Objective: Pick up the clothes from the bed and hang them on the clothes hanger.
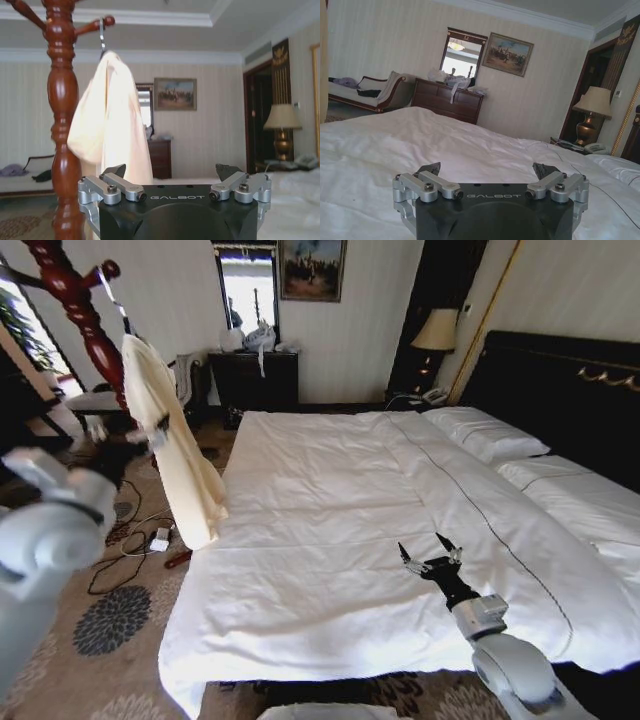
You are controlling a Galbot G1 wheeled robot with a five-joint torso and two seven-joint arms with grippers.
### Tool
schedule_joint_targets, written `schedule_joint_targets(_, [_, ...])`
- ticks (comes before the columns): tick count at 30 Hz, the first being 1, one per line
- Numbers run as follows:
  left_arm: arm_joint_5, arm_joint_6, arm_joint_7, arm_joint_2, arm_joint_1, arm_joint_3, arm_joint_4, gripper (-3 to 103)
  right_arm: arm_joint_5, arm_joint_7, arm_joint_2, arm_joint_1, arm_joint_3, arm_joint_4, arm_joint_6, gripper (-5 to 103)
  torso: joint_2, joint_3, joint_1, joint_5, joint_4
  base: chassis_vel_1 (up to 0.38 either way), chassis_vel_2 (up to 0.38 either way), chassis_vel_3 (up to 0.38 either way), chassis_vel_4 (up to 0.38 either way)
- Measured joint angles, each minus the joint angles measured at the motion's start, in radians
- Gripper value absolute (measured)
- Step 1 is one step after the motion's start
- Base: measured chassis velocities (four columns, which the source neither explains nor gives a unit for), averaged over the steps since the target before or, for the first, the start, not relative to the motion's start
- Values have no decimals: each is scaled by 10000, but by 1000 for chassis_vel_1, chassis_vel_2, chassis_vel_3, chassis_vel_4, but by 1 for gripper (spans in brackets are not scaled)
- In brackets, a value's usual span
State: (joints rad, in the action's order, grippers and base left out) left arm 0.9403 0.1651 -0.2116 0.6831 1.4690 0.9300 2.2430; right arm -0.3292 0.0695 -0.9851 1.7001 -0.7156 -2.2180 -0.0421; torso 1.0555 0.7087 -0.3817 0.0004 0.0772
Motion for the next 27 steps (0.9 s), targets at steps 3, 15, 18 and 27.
schedule_joint_targets(3, [-802, -465, 317, 816, 1354, 452, 337, 100, 0, 1, 0, 0, -1, 1, 0, 100, 0, 0, 0, -2, 8, 0, 0, 0, 0])
schedule_joint_targets(15, [-3386, -2407, 1170, 3215, 3555, 179, 720, 100, 0, 0, 0, 1, 0, 1, 0, 100, 1, 0, 0, -3, 8, 0, 0, 0, 0])
schedule_joint_targets(18, [-3969, -2919, 1344, 3953, 4150, -27, 679, 100, 0, 0, 0, 1, 0, 1, 0, 100, 1, 1, -1, -3, 6, 0, 0, 0, 0])
schedule_joint_targets(27, [-5171, -4109, 1721, 5061, 5182, -503, 264, 100, 0, 0, 0, 1, -1, 1, 0, 100, 1, 1, -1, -4, 6, 0, 0, 0, 0])
